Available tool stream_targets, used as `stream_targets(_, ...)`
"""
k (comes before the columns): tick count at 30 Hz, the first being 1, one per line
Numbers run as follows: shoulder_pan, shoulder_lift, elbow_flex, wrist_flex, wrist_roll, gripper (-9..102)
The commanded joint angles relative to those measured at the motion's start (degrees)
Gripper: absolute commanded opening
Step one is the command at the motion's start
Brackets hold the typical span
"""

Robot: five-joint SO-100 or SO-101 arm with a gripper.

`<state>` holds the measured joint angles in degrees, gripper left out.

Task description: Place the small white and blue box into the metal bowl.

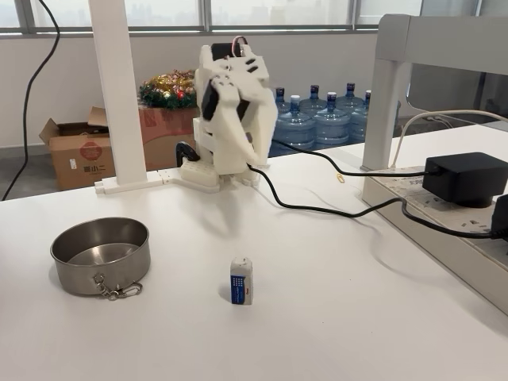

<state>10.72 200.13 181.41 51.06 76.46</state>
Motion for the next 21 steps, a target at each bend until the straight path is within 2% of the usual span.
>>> stream_targets(1,0.79,0.09,2.99,-0.62,1.93,-5)
stream_targets(6,3.43,-6.68,3.25,-2.90,5.01,-5)
stream_targets(21,0.53,-34.54,3.34,-33.93,7.91,-5)
